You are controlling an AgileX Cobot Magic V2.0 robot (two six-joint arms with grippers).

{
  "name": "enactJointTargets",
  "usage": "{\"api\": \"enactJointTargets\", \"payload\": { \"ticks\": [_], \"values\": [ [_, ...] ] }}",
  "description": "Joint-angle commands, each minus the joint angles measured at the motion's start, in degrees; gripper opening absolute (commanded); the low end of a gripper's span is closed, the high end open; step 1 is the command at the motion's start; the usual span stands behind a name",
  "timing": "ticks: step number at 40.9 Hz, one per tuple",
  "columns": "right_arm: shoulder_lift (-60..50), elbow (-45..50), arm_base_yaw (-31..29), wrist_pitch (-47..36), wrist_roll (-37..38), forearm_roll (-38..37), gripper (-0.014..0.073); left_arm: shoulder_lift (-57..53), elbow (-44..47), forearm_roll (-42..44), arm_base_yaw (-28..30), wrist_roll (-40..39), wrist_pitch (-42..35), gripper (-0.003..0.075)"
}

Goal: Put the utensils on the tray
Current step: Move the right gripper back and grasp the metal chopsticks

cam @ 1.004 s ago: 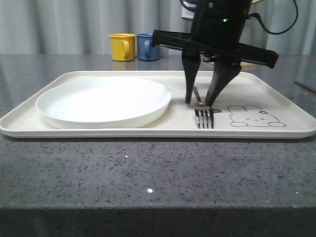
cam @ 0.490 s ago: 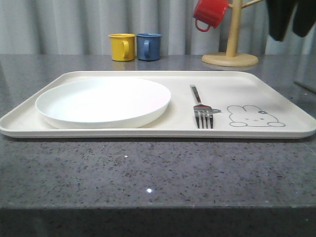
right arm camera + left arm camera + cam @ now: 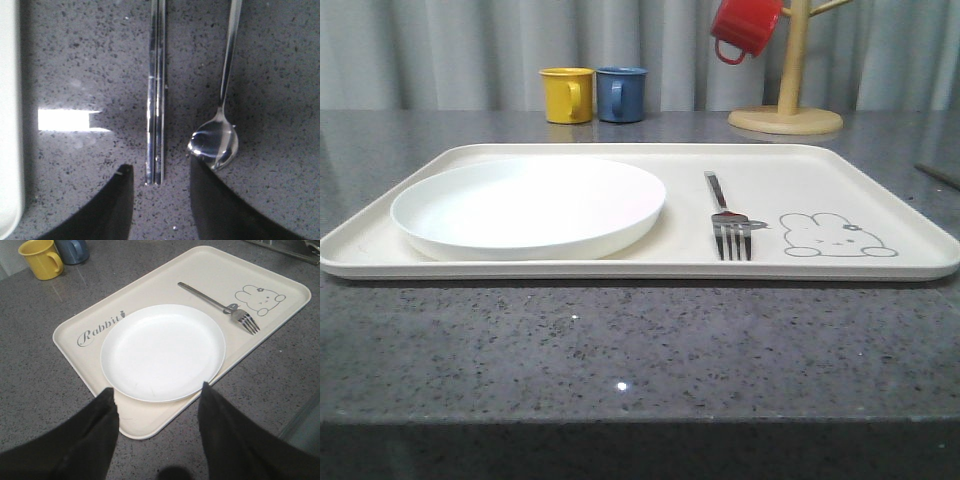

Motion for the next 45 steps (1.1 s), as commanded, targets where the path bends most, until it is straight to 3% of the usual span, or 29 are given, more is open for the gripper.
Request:
{"api": "enactJointTargets", "payload": {
  "ticks": [1, 19, 45],
  "values": [
    [0.13, -1.28, -0.61, -1.1, -2.11, 0.91, 0.0309, 0.07, -1.53, -0.73, -0.22, -0.56, -4.43, 0.0356],
    [6.85, -1.45, -0.55, -5.6, -2.57, 0.96, 0.0308, 0.07, -1.53, -0.73, -0.22, -0.56, -4.43, 0.0356],
    [7.03, -1.45, -0.55, -7.05, -2.57, 0.96, 0.0308, 0.07, -1.53, -0.73, -0.22, -0.56, -4.43, 0.0356]
  ]
}}
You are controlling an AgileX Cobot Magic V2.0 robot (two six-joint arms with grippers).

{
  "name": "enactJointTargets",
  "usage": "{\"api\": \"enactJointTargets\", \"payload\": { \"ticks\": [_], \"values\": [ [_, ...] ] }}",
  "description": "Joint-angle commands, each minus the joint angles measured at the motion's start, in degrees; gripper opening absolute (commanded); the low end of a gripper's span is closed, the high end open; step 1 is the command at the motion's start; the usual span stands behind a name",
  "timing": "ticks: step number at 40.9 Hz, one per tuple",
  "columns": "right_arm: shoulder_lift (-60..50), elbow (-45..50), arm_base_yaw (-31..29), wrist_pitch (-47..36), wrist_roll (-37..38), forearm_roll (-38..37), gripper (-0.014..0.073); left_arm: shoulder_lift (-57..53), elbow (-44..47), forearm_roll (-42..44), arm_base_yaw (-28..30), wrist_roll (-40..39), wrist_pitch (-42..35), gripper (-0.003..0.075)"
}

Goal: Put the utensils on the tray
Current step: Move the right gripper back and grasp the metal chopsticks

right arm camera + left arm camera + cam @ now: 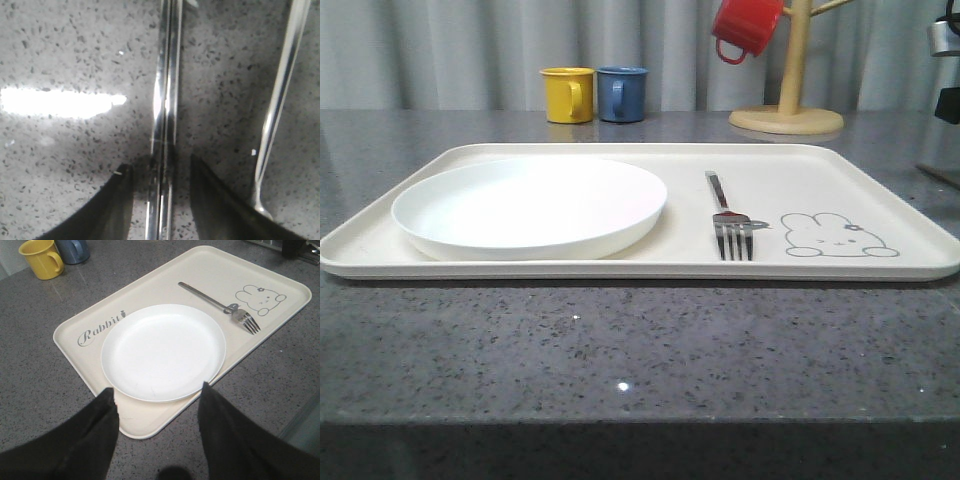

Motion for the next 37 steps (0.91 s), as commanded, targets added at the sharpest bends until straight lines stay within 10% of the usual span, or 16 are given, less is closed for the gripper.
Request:
{"api": "enactJointTargets", "payload": {
  "ticks": [1, 23, 37],
  "values": [
    [-2.39, -1.45, -0.42, -1.0, -0.52, 0.08, 0.0308, 0.07, -1.53, -0.73, -0.22, -0.52, -4.43, 0.0356],
    [-0.15, -1.52, -0.42, 1.16, -0.52, 0.2, 0.0303, 0.07, -1.53, -0.73, -0.22, -0.52, -4.43, 0.0356],
    [-0.39, -1.58, -0.42, 1.63, -0.52, 1.66, 0.002, 0.07, -1.53, -0.73, -0.22, -0.52, -4.43, 0.0356]
  ]
}}
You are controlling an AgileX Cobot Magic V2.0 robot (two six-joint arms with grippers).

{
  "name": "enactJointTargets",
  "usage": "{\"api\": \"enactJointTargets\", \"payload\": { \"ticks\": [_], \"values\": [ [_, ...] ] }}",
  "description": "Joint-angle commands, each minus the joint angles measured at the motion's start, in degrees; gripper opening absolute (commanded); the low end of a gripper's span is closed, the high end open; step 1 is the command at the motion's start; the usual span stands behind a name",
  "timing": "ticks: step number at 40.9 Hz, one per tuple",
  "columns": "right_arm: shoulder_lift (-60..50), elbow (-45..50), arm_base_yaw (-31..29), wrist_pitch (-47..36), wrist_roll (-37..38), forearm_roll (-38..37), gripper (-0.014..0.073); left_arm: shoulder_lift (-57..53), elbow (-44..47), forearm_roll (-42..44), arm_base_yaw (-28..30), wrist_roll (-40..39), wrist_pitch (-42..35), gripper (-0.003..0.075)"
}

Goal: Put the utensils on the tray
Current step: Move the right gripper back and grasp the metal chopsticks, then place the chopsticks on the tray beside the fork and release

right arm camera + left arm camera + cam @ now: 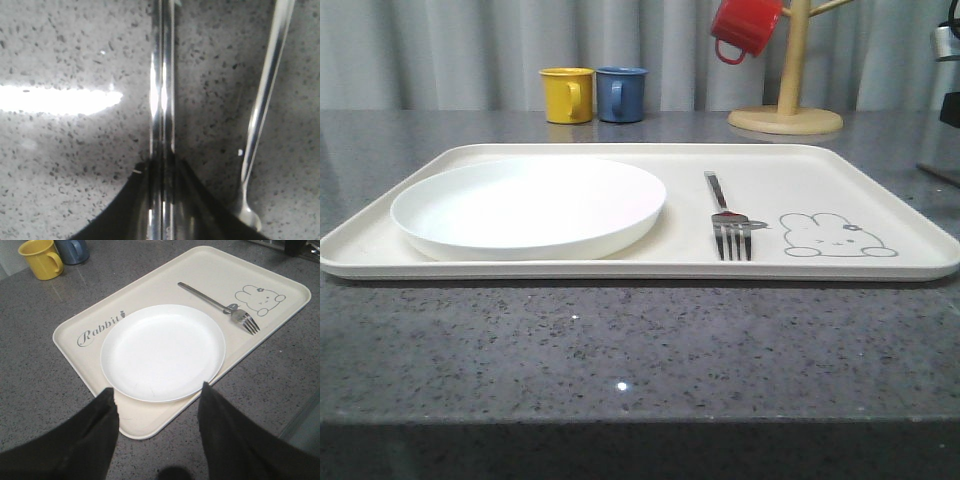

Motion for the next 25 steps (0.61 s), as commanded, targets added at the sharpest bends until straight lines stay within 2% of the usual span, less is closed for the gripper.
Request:
{"api": "enactJointTargets", "payload": {
  "ticks": [1, 8, 17, 25],
  "values": [
    [-1.45, -1.11, -0.16, 1.12, -0.52, 2.53, 0.0019, 0.07, -1.53, -0.73, -0.22, -0.52, -4.43, 0.0356],
    [-4.06, -1.11, 1.15, 2.52, -0.52, 6.77, 0.0019, 0.07, -1.53, -0.73, -0.22, -0.52, -4.43, 0.0356],
    [-8.21, -1.11, 8.14, 3.84, -0.04, 15.06, 0.0019, 0.07, -1.53, -0.73, -0.22, -0.52, -4.43, 0.0356],
    [-7.48, -1.11, 14.84, 1.49, 7.85, 17.66, 0.0019, 0.07, -1.53, -0.73, -0.22, -0.52, -4.43, 0.0356]
  ]
}}
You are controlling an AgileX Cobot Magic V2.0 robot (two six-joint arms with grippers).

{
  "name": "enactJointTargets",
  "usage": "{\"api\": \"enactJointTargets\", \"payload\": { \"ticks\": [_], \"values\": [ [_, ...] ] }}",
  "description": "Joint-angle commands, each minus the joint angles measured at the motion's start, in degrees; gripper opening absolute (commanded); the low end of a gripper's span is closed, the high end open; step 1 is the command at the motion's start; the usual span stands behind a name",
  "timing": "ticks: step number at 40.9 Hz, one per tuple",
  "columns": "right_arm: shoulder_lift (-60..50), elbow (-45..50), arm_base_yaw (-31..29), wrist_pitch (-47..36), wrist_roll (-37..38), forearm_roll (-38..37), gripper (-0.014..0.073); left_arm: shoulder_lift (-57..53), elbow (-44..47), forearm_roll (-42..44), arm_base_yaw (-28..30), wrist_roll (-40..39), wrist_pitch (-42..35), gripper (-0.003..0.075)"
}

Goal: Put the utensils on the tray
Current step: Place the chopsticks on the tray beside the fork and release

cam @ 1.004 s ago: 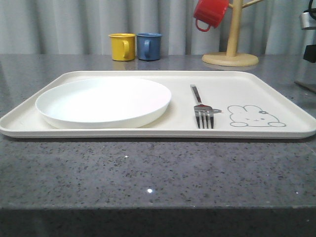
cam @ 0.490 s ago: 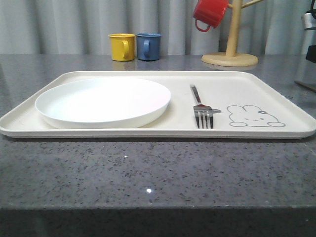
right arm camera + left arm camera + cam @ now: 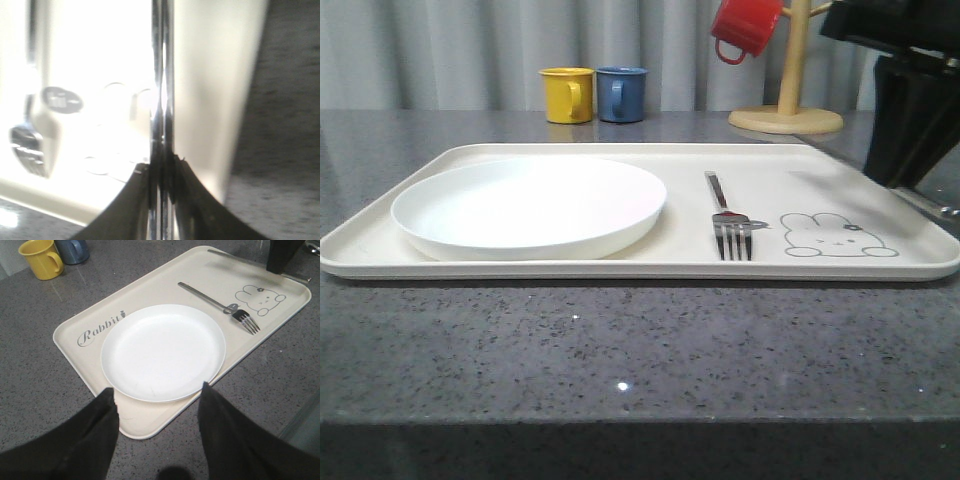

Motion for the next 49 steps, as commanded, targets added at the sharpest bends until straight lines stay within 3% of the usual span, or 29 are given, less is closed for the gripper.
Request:
{"api": "enactJointTargets", "payload": {
  "ticks": [1, 10, 19, 22, 27, 31, 41, 49],
  "values": [
    [-1.64, -1.25, 2.93, -3.14, 4.78, 1.65, 0.0019, 0.07, -1.53, -0.73, -0.22, -0.52, -4.43, 0.0356],
    [1.11, -1.25, 5.63, -8.42, 14.0, 1.91, 0.0019, 0.07, -1.53, -0.73, -0.22, -0.52, -4.43, 0.0356],
    [3.06, -1.25, 6.46, -8.42, 15.91, 2.66, 0.0024, 0.07, -1.53, -0.73, -0.22, -0.52, -4.43, 0.0356],
    [3.07, -1.25, 6.46, -8.3, 16.29, 2.72, 0.006, 0.07, -1.53, -0.73, -0.22, -0.52, -4.43, 0.0356],
    [3.07, -1.25, 6.46, -8.13, 16.29, 2.72, 0.0214, 0.07, -1.53, -0.73, -0.22, -0.52, -4.43, 0.0356],
    [3.07, -1.25, 6.46, -8.9, 16.29, 1.77, 0.0284, 0.07, -1.53, -0.73, -0.22, -0.52, -4.43, 0.0356],
    [-1.12, -1.25, 6.46, -7.41, 14.26, -6.05, 0.0288, 0.07, -1.53, -0.73, -0.22, -0.52, -4.43, 0.0356],
    [-7.37, -1.25, 5.89, -1.0, 13.32, -19.26, 0.0288, 0.07, -1.53, -0.73, -0.22, -0.52, -4.43, 0.0356]
  ]
}}
